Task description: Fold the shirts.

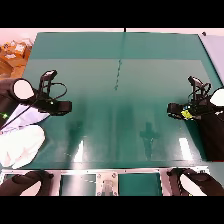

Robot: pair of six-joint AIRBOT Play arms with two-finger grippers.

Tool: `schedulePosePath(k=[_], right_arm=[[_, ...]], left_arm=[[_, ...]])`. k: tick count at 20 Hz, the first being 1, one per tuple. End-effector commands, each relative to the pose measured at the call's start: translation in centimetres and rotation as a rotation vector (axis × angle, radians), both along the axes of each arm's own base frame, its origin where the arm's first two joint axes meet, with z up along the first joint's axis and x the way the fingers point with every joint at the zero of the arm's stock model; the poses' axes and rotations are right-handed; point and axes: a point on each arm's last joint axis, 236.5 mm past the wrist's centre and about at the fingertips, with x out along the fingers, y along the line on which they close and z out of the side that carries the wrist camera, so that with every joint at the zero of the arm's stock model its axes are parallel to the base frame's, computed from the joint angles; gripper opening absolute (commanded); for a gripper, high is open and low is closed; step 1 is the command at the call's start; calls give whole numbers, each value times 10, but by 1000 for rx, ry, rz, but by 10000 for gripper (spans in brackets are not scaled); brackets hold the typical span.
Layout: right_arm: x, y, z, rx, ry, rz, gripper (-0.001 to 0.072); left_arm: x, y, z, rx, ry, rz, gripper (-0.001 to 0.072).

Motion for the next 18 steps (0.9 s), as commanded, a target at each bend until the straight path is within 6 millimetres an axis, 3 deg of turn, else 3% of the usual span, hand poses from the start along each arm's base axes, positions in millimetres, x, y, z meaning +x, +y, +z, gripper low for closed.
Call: schedulePosePath(k=[1, 9, 11, 15, 16, 17, 18], right_arm=[[0, 0, 0, 0, 0, 0, 20], [0, 0, 0, 0, 0, 1, 20], [17, -1, 4, -4, -74, -12, 20], [27, -2, 7, -4, -116, -20, 20], [28, -2, 7, -1, -117, -21, 20], [27, 0, 7, 7, -115, -22, 20], [27, 1, 6, 11, -113, -23, 20]], left_arm=[[0, 0, 0, 0, 0, 0, 20], [0, 0, 0, 0, 0, 0, 20], [1, 0, 0, -1, -3, 1, 20], [22, -2, 6, -14, -93, 22, 22], [29, 2, 7, 6, -123, 13, 163], [33, 11, 6, 56, -148, -9, 665], [42, 30, 6, 142, -191, -13, 720]])
